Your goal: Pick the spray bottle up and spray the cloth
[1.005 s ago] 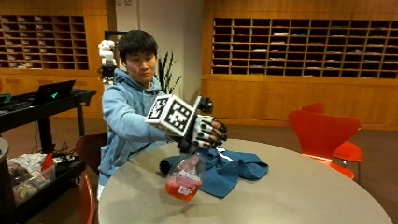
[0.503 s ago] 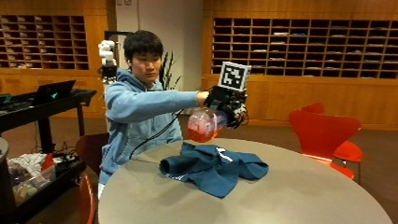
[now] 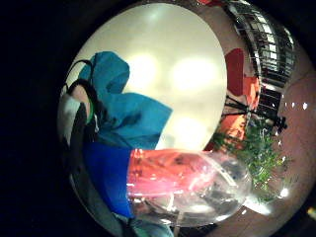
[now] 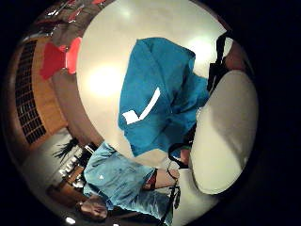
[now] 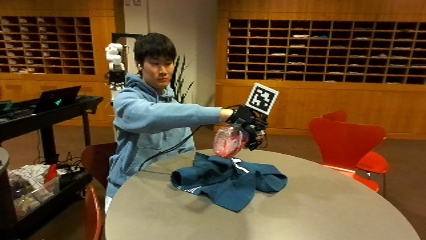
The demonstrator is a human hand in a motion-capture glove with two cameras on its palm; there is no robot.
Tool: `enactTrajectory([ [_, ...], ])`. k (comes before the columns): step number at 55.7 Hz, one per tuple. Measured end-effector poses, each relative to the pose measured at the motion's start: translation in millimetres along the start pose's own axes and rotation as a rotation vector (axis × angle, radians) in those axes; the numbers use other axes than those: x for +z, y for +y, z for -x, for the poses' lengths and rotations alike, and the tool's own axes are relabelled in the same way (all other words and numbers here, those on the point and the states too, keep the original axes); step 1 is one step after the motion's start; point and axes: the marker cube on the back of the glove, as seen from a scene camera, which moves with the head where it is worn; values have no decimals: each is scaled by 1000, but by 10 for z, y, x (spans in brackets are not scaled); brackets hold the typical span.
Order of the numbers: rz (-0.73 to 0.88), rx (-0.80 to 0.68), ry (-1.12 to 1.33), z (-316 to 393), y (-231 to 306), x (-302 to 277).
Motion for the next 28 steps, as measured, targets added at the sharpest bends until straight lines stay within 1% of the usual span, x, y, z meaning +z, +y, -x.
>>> enactTrajectory([
  [3,-38,-60,7,-65,43,-70],
  [6,-120,-52,-37,-157,75,-206],
  [10,-236,-71,-334,-105,146,-462],
  [16,-403,-150,-692,-87,263,-750],
  [24,-627,-222,-1085,-66,321,-1015],
  [28,-708,-235,-1273,-19,306,-1107],
])
